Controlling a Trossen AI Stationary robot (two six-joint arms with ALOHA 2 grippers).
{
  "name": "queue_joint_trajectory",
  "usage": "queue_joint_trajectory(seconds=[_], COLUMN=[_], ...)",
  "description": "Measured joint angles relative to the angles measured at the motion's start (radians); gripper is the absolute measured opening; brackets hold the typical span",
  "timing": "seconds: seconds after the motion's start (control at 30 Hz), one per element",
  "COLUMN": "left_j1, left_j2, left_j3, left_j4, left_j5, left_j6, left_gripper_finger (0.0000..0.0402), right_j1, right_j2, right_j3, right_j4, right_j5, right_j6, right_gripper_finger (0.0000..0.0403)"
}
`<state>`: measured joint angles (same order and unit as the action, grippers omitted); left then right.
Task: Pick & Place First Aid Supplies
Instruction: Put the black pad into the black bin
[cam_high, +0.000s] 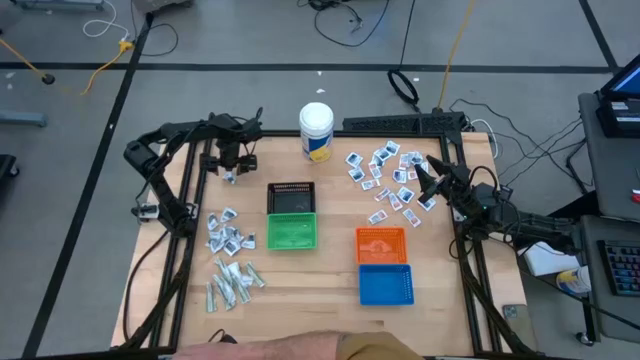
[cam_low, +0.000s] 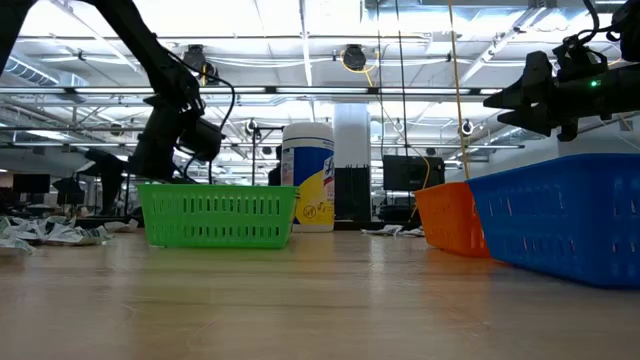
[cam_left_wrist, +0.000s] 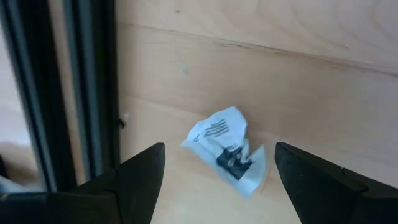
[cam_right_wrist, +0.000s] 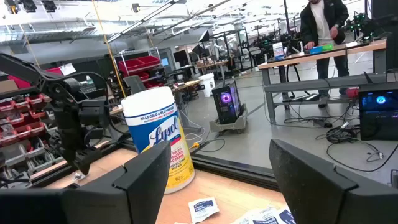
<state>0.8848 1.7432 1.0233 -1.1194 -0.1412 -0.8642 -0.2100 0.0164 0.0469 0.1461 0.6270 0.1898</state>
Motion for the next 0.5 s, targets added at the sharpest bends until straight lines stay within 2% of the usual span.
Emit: queue_joint_trajectory(seconds=[0.3,0.4,0.5], left_j1=[0.000,0.000,0.000], left_j2=[0.025,0.025,0.025], left_j3=[0.000,0.000,0.000], left_j4=[0.016,0.016,0.017], left_j5=[0.013,0.025,0.026], left_j6=[0.025,0.041,0.048], left_gripper_finger=[0.0300,0.0277,0.0239], right_j1=[0.000,0.000,0.000], right_j2=[0.000,0.000,0.000], right_j3=[0.000,0.000,0.000], right_j4=[0.000,0.000,0.000], right_j5=[0.000,0.000,0.000], right_j6=[0.000,0.000,0.000], right_gripper_finger=[0.0267,0.0267,0.0267])
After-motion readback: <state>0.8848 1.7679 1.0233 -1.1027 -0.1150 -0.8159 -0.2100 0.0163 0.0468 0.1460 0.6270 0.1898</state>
